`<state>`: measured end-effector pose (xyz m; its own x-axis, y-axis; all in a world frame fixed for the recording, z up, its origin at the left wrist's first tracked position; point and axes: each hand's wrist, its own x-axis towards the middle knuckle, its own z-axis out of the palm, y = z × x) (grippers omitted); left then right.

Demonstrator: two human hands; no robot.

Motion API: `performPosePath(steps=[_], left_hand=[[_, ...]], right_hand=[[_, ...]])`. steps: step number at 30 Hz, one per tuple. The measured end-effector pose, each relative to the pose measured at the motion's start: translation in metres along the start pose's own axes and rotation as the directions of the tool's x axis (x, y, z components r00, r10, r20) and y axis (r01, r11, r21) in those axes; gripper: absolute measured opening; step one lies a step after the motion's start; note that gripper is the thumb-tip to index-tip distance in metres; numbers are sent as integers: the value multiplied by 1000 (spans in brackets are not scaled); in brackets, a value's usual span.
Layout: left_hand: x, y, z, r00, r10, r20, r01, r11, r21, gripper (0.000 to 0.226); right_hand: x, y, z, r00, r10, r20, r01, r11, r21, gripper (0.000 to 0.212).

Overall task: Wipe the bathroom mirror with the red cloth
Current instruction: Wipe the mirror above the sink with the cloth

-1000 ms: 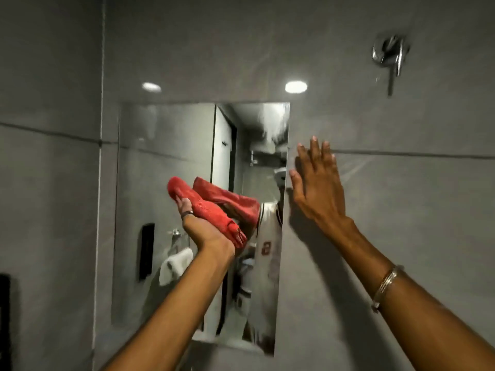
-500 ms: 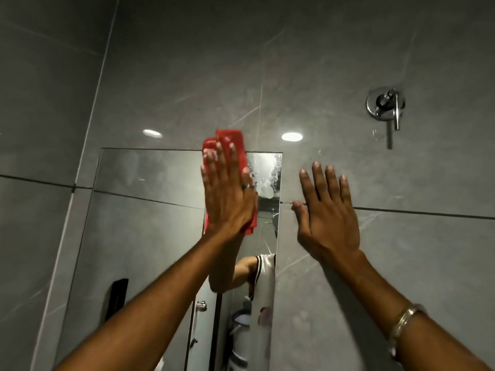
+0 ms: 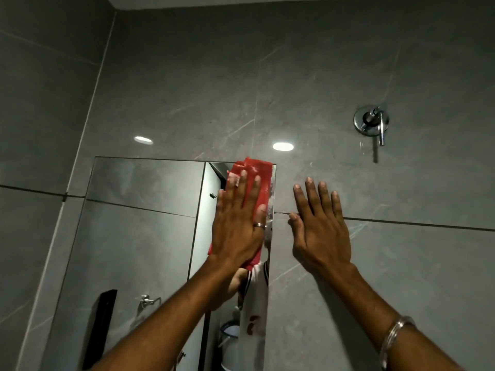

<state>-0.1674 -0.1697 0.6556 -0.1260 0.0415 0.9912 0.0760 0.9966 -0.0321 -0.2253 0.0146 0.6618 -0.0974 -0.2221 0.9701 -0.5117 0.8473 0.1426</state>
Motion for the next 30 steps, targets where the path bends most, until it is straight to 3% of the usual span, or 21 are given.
performPosePath(steps=[5, 9, 13, 18, 26, 30], left_hand=[[57, 13, 4, 992, -104, -68, 106, 994, 22, 71], [80, 33, 15, 994, -57, -91, 61, 997, 40, 70], [19, 33, 25, 993, 7, -115, -5, 1000, 17, 69], [-49, 20, 27, 996, -15, -82, 19, 999, 42, 69], [63, 22, 6, 997, -55, -47, 56, 998, 27, 71], [78, 24, 4, 992, -85, -89, 92, 993, 69, 69]], right_hand=[[-1, -1, 3, 1000, -5, 0, 5, 1000, -9, 67], [-2, 0, 4, 1000, 0, -8, 0, 1000, 15, 66], [-3, 0, 3, 1000, -8, -21, 9, 1000, 22, 65], [-3, -2, 3, 1000, 16, -15, -16, 1000, 16, 65], [16, -6, -7, 1000, 8, -7, -7, 995, 96, 65], [18, -14, -4, 999, 13, -44, -9, 996, 88, 67]])
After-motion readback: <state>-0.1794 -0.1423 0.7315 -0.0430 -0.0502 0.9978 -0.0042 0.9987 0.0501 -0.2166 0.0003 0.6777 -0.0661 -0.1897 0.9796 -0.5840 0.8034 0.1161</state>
